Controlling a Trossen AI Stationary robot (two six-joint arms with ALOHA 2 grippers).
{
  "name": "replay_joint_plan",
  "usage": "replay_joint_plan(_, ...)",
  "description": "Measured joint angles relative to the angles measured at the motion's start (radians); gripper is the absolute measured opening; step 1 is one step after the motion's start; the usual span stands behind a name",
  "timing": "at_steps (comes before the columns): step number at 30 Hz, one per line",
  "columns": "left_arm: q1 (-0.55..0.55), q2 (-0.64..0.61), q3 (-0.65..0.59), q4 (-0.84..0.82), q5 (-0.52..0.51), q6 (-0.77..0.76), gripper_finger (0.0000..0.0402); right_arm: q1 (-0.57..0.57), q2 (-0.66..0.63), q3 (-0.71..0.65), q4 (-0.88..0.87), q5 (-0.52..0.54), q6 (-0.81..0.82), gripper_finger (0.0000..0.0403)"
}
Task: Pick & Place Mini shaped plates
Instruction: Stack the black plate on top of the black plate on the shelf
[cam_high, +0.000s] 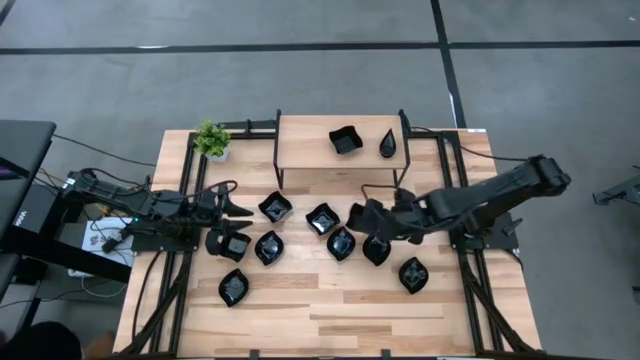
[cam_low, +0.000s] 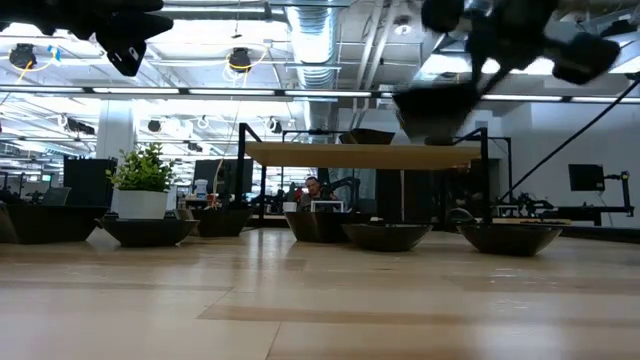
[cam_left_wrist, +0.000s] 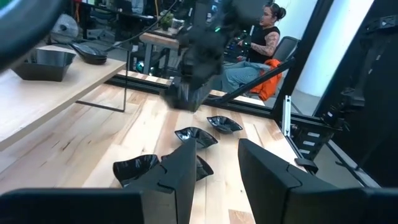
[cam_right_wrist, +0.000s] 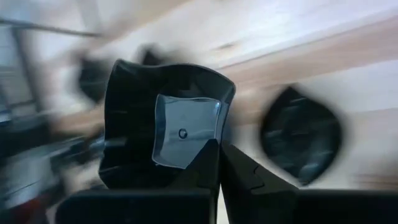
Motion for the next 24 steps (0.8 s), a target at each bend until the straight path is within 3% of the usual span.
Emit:
replay_joint_plan(5,0.0,0.0,0.0,0.0,-0.013,-0.002,0.0121,0.025,-0.032,0.0,0.217,0.177,-0.024,0.0)
replay_joint_plan(12,0.0,0.0,0.0,0.0,-0.015,-0.003,0.0121,-0.06,0.032,0.001,0.488,0.39,-0.068,0.0)
replay_joint_plan(17,0.0,0.0,0.0,0.001,-0.015,-0.003,0.0121,-0.149,0.093,0.077,0.604,0.445,-0.203,0.0)
replay_joint_plan(24,0.0,0.0,0.0,0.001,0.007,-0.004,0.0121,-0.27,0.106,0.235,0.613,0.454,-0.448,0.0)
